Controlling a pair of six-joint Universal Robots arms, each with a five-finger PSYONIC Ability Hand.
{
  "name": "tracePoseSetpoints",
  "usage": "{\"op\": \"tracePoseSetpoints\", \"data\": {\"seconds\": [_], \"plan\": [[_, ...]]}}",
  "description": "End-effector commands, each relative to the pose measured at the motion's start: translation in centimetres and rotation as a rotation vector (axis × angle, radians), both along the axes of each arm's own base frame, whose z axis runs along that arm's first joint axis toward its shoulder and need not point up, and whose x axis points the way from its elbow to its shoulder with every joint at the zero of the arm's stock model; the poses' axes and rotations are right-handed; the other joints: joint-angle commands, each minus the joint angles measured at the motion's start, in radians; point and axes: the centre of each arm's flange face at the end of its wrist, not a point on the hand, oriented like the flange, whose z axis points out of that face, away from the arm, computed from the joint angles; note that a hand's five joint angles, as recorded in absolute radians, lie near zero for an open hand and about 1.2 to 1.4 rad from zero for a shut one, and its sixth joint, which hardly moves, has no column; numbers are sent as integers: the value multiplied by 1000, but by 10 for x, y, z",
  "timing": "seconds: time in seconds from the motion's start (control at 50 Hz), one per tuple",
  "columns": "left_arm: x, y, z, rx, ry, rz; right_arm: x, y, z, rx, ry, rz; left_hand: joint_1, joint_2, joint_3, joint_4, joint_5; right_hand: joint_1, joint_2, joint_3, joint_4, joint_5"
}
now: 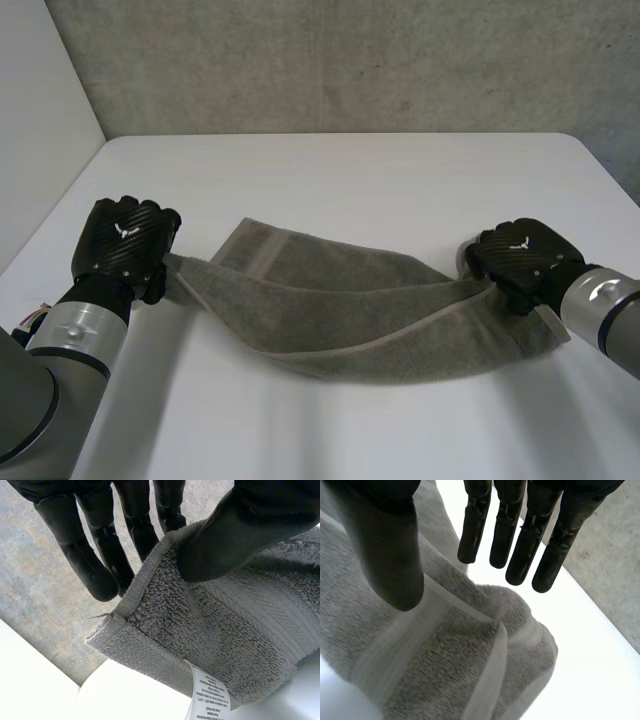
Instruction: Fold the towel.
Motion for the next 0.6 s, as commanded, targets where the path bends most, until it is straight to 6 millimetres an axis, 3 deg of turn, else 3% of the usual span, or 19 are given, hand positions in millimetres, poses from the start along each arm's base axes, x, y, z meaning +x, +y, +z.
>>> {"op": "tracePoseSetpoints", "data": {"seconds": [0.02, 0.14, 0.38, 0.6], "plan": [[0, 0, -1, 2, -1, 0, 2, 15, -4, 12, -6, 31, -33, -106, -148, -114, -294, -23, -13, -33, -33, -11], [0, 0, -2, 5, -2, 0, 3, 18, -20, 52, -4, 35, -33, -106, -148, -114, -294, -58, -48, -68, -68, -46], [-1, -1, -9, 30, -11, 0, 8, -17, -51, -10, -43, 8, -33, -106, -148, -114, -294, -114, -104, -123, -124, -102], [-1, -2, -11, 34, -12, 0, 8, -21, -70, 50, -28, 2, -33, -106, -148, -114, -294, -76, -66, -85, -86, -64]]}}
